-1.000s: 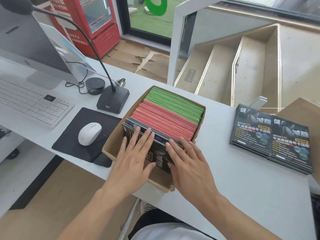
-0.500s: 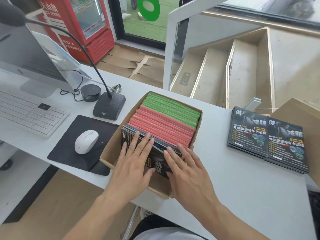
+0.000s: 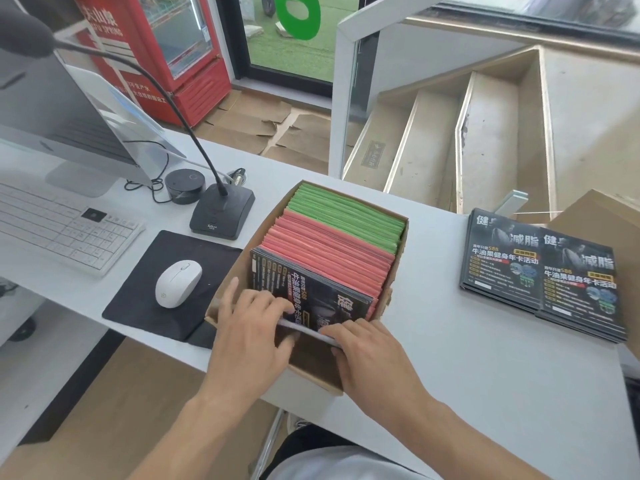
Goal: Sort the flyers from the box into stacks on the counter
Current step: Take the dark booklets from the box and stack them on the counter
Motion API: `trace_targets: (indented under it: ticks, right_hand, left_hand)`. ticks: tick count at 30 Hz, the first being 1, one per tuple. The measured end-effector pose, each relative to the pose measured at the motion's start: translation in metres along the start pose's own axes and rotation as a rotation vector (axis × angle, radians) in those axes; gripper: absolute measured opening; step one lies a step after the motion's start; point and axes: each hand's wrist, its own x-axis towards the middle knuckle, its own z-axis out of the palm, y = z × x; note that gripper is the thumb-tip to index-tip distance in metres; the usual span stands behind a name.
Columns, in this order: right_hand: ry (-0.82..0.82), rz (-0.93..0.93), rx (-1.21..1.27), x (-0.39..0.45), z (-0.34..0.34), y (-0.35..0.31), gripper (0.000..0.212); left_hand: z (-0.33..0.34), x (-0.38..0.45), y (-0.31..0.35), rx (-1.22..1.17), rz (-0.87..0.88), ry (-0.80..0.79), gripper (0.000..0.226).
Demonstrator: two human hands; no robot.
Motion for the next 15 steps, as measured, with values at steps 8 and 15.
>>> trace_targets:
  ticks: [8,15]
  right_hand:
    - [0.191,0.212,0.743,0.004,-0.057,-0.012,0.028]
    - [0.391,0.370,1.413,0.001,-0.120,0.042,0.058]
  left_hand:
    - [-0.073,0.034,0.001,-0.207,0.196,-0.357,0.032]
    - [-0.085,0.049,0.080,-1.178,-0.212,-0.207,0.024]
